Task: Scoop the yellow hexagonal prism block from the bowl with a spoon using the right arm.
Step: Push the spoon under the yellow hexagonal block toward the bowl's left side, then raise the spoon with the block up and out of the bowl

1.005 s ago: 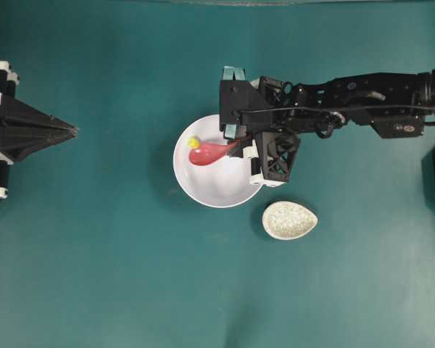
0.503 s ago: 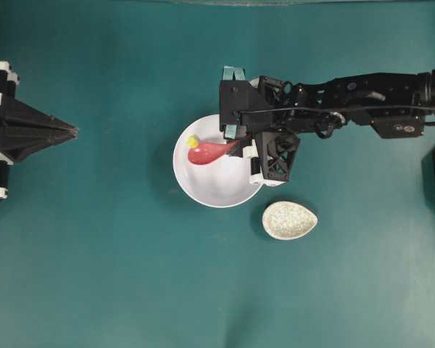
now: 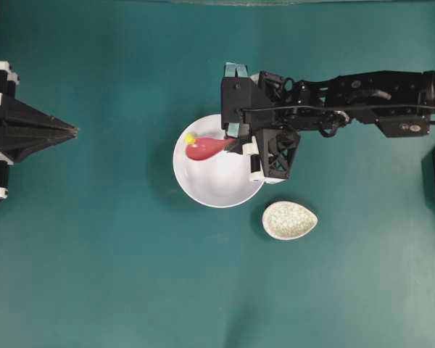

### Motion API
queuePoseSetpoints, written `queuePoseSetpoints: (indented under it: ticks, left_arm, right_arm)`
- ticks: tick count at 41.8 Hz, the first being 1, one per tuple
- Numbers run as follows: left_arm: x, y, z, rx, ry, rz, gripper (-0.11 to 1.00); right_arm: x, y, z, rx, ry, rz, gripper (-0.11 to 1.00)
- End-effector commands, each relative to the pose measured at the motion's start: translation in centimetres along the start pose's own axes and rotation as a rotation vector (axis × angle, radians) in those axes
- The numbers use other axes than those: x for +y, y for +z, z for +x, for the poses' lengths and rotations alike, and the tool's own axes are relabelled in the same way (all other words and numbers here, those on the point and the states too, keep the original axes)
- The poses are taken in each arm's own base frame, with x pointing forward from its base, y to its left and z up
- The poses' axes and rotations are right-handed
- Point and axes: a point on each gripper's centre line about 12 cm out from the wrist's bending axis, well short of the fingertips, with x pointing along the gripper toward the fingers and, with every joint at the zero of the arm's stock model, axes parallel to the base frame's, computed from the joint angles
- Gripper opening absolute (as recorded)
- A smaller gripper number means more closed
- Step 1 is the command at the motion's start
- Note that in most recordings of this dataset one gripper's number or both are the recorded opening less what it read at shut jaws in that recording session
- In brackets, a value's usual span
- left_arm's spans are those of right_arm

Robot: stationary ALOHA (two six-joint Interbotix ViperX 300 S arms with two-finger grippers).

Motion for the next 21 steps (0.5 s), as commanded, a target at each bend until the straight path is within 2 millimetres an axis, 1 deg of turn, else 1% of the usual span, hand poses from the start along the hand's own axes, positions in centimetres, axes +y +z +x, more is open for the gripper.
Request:
queuePoseSetpoints:
  ticks: [1,21]
  left_arm:
    - [0.01,0.95,0.23,-0.023,0.0,0.002,-0.01]
    - [0.01,0.89,0.23,-0.018,0.0,0.003,-0.01]
  right_arm:
    - [-0.14,1.35,-1.3,-0.054,-0.011,-0.006,0.25]
    - [-0.46,1.5,-1.32,-0.067,-0.026,-0.02,0.25]
